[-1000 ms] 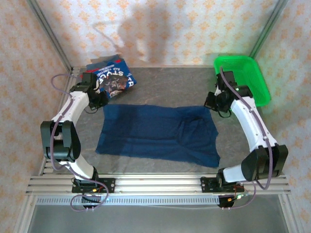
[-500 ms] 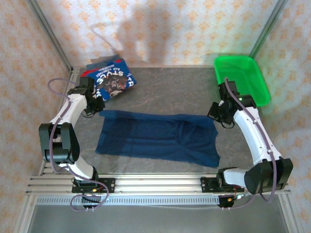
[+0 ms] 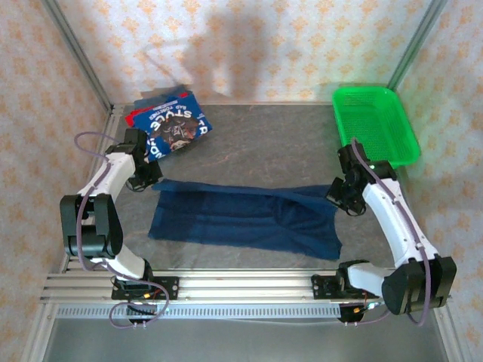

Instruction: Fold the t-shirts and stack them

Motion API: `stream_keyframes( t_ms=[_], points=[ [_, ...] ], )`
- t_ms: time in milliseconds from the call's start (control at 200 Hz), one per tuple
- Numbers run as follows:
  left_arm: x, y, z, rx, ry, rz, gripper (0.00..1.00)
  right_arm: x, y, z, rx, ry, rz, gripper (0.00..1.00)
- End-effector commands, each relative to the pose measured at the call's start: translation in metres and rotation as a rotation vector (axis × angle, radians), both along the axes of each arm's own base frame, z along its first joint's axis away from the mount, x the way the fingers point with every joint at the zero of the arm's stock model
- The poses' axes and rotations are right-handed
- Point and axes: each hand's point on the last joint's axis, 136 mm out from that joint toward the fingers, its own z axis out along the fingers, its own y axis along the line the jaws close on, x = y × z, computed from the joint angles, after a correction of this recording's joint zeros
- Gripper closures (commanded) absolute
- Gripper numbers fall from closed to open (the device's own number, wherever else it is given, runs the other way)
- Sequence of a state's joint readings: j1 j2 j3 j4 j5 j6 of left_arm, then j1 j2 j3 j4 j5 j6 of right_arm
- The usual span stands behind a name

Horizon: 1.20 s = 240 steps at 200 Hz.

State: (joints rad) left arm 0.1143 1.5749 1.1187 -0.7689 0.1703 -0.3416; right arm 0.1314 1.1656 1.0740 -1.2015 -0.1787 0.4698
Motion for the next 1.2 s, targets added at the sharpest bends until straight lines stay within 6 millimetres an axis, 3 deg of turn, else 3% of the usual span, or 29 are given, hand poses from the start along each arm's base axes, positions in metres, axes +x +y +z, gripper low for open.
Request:
stream_keyframes(
  t_ms=[0, 410, 776, 1021, 1086, 1196],
  points=[
    [-0.019, 0.009, 0.000, 0.034, 0.036, 0.051, 1.00, -0.019, -0.012, -0.005, -0.047, 0.047, -0.062, 1.00],
    [-0.047, 0.018, -0.029, 0.080, 0.133, 0.123, 1.00, -0.044, -0.010, -0.019, -0.014, 0.088, -0.120, 1.00],
    [-0.041, 0.027, -0.042, 0.132, 0.159, 0.116, 1.00, -0.070, -0.004, -0.031, 0.037, 0.128, -0.134, 1.00],
    [-0.045, 0.027, -0.060, 0.130, 0.194, 0.132, 1.00, -0.080, 0.016, -0.045, 0.149, 0.153, -0.105, 1.00],
    [-0.046, 0.029, -0.062, 0.137, 0.207, 0.147, 0.95, -0.083, 0.018, -0.048, 0.158, 0.164, -0.096, 1.00],
    [-0.040, 0.027, -0.057, 0.122, 0.181, 0.167, 0.73, -0.086, 0.025, -0.055, 0.186, 0.188, -0.080, 1.00]
  ],
)
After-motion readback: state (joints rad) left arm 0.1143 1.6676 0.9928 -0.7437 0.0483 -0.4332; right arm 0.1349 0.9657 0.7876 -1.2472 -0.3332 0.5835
